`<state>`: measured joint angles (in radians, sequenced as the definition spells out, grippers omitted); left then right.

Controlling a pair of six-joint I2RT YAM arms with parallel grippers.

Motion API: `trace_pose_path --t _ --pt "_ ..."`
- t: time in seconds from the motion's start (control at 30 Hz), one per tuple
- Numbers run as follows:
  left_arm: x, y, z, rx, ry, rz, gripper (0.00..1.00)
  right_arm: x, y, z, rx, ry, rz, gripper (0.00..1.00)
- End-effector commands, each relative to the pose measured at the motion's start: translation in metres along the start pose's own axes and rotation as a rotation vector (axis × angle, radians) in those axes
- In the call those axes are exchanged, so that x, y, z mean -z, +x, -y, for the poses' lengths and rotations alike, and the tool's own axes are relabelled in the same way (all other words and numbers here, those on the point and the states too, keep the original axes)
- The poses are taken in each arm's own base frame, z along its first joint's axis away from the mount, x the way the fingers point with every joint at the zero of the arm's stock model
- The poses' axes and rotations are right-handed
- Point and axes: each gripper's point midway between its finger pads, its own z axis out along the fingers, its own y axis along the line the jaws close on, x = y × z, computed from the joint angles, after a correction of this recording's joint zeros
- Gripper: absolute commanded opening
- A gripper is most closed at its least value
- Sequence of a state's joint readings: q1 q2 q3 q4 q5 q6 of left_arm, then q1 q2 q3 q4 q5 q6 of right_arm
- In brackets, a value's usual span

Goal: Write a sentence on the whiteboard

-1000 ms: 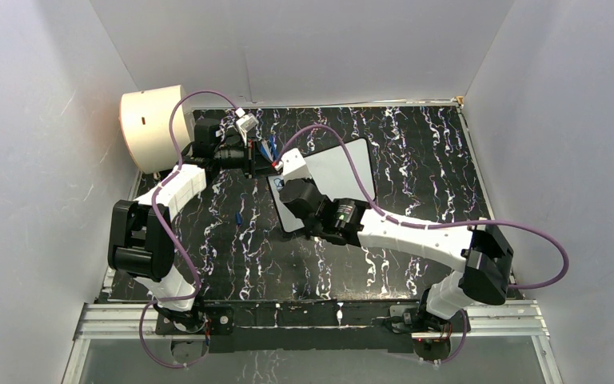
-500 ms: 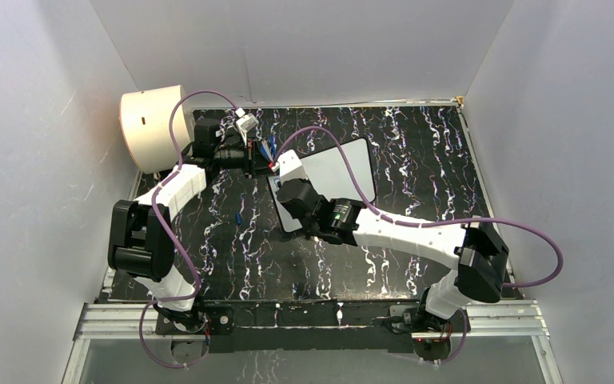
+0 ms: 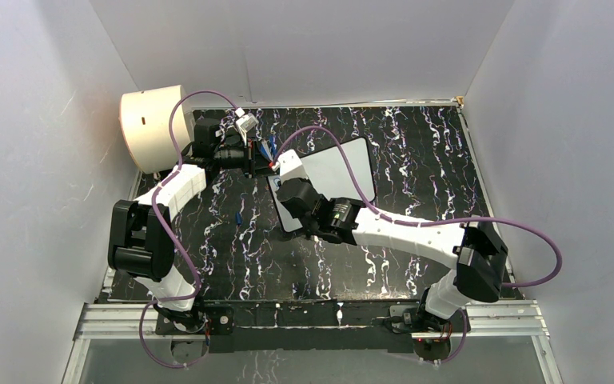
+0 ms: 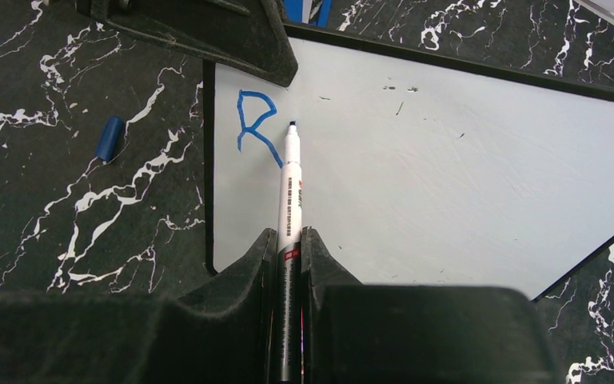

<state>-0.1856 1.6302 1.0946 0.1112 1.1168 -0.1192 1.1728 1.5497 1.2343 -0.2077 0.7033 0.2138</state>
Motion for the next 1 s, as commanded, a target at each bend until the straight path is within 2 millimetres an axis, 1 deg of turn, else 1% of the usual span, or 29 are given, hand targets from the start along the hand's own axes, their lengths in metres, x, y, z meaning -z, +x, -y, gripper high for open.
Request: trace_pose_path --t 0.0,0.13,0.3,0.97 --pt "0.006 -0.013 0.022 -0.055 0.027 0.019 0.0 0.003 -0.02 0.003 -0.051 -0.008 0.045 0.0" --pt "0.006 -0.013 0.021 -0.054 0.022 0.02 0.0 0.009 -0.021 0.004 -0.059 -0.027 0.052 0.0" --pt "0.006 -0.013 0.021 -0.053 0.022 0.02 0.0 0.013 -0.017 0.006 -0.055 -0.032 0.043 0.0" --pt "0.006 -0.013 0.021 -0.053 0.023 0.019 0.0 0.009 -0.006 0.007 -0.059 -0.012 0.014 0.0"
